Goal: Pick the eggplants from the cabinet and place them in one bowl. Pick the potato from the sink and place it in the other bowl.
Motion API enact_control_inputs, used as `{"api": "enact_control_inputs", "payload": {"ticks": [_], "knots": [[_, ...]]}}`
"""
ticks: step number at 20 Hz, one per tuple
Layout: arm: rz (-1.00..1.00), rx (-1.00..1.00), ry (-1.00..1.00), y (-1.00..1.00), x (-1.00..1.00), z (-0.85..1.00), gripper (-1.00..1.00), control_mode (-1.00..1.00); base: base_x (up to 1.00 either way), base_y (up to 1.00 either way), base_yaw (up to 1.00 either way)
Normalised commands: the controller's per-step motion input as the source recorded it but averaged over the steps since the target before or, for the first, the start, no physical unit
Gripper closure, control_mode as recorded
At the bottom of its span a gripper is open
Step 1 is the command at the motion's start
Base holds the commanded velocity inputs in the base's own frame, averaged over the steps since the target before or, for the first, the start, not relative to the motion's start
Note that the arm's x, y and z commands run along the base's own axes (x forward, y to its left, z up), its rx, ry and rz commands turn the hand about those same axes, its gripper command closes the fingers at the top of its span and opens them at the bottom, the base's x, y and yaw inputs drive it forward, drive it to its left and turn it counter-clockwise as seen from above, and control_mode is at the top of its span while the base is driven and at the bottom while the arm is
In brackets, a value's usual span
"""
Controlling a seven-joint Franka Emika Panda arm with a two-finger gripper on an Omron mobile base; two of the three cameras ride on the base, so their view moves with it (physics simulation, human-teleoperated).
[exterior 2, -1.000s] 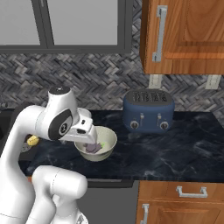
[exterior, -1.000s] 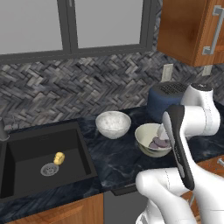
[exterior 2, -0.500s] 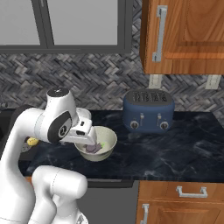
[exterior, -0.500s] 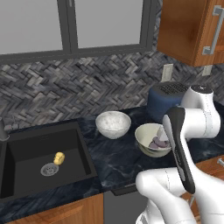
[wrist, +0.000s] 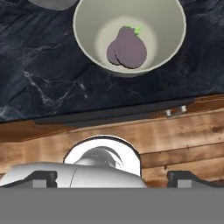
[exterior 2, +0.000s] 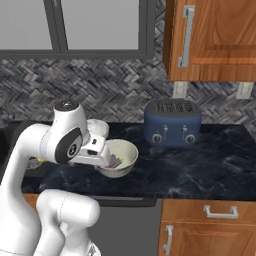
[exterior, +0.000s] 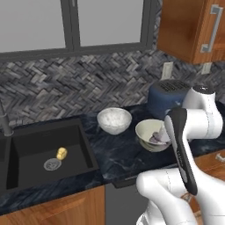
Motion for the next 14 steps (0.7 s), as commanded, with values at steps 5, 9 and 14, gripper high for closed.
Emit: {"api": "enact_control_inputs", "payload": {"ticks": [5, 9, 14], "knots": [[0.0, 0.0, 0.0, 0.0, 0.0, 0.0, -1.0, 1.0, -0.17, 0.71, 0.05], [0.0, 0.0, 0.0, 0.0, 0.0, 0.0, -1.0, 1.0, 0.0, 0.83, 0.08], [0.0, 0.0, 0.0, 0.0, 0.0, 0.0, -1.0, 1.0, 0.0, 0.73, 0.07]]}}
